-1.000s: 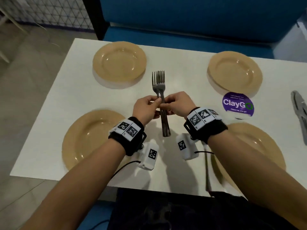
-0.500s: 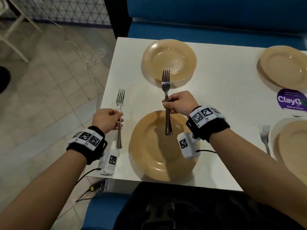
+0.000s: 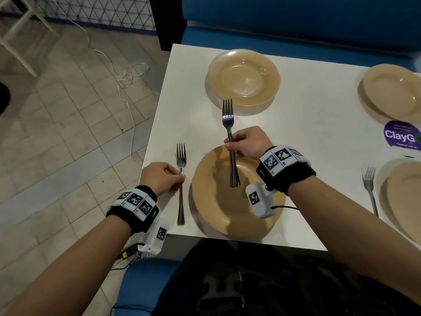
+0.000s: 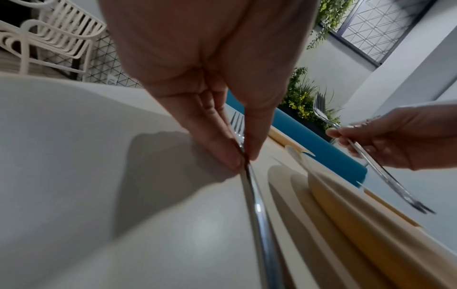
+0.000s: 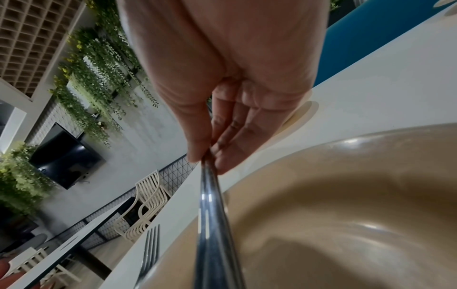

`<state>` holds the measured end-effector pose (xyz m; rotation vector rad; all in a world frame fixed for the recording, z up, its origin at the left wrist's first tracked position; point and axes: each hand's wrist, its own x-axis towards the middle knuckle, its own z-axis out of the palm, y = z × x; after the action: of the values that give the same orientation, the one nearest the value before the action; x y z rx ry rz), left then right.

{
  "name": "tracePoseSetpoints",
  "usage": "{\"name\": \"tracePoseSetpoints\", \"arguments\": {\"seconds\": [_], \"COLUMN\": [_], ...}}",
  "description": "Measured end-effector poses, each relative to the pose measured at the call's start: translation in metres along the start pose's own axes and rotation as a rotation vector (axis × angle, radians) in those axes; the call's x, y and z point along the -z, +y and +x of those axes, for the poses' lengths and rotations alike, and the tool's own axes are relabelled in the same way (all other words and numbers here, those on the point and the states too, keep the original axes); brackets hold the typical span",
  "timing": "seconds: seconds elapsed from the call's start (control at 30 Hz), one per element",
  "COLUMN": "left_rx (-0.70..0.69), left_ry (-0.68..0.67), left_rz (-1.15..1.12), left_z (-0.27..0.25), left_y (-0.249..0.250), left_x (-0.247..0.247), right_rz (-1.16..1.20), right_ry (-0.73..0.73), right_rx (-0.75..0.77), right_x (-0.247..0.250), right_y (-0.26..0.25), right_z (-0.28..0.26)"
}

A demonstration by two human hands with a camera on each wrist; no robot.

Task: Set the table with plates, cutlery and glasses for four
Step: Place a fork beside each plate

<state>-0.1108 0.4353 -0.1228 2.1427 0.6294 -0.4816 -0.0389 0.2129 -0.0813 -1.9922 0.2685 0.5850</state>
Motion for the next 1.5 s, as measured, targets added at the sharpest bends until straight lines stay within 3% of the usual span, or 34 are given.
{"name": "tracePoseSetpoints", "arguments": {"seconds": [1.37, 1.5], "left_rx": [-0.066, -0.085], "left_ry": [-0.016, 0.041], "left_rz": [0.028, -0.091], "left_z": [-0.010, -0.009], "left_y": [-0.004, 0.009], "left_x": [-0.007, -0.002], "right_rz": [0.007, 0.018], "right_ry": [-0.006, 0.000], "right_rx": [-0.006, 0.006], "right_x": [-0.003, 0.001], "right_y": [0.009, 0.009], "right_z": [-0.013, -0.015]}}
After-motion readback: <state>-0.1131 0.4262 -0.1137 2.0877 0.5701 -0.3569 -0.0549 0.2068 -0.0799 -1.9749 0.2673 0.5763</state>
